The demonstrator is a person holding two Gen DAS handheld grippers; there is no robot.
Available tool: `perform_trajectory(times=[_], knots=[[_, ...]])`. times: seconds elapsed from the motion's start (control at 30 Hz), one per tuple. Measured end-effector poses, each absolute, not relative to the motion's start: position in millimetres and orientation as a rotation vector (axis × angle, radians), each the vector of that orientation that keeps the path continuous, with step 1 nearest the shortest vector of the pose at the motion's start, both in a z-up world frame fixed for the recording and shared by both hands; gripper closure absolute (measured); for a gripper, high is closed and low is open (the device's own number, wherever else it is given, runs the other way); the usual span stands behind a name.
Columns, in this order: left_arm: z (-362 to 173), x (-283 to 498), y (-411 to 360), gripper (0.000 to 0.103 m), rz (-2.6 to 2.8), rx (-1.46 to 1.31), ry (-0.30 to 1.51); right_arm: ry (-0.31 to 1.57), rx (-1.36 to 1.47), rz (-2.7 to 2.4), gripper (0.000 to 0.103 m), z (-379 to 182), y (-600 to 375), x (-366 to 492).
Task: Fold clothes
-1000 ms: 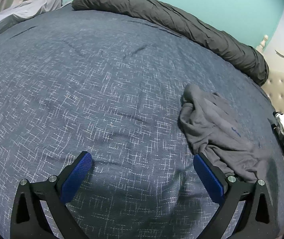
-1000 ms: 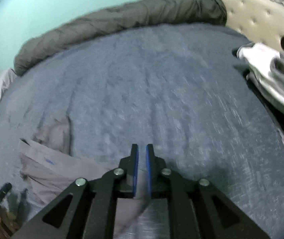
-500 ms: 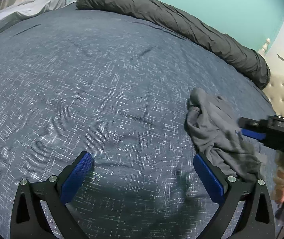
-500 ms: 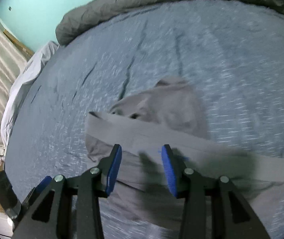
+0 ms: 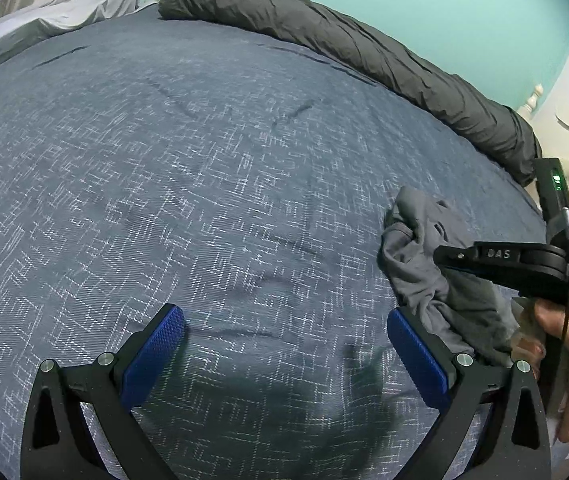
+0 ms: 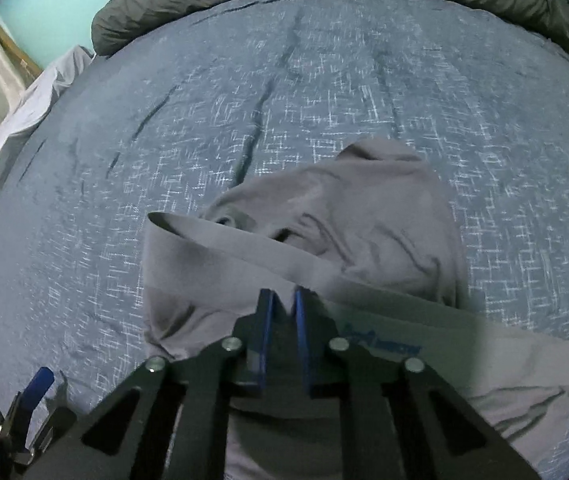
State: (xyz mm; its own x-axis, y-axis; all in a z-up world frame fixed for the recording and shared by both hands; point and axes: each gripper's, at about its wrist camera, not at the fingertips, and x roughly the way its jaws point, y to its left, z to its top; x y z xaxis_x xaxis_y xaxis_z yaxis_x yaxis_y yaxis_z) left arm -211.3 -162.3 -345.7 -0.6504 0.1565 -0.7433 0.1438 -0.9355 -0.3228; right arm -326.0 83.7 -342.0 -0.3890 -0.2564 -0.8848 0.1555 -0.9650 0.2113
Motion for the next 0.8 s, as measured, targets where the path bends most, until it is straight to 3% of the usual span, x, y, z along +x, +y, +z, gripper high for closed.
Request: perform_trajectory(times=[0.37, 0.8], knots=[[-343.2, -208.7, -158.6, 0.0, 2.793, -1.308, -0.544, -0.349, 1.415, -2.45, 0.097, -289.1, 154.7, -285.2], [-331.4, -218.6, -119.9, 0.0, 2.784, -1.261, -0.468, -0.343, 1.406, -2.596, 0.097, -255.5, 292.0, -222.4]])
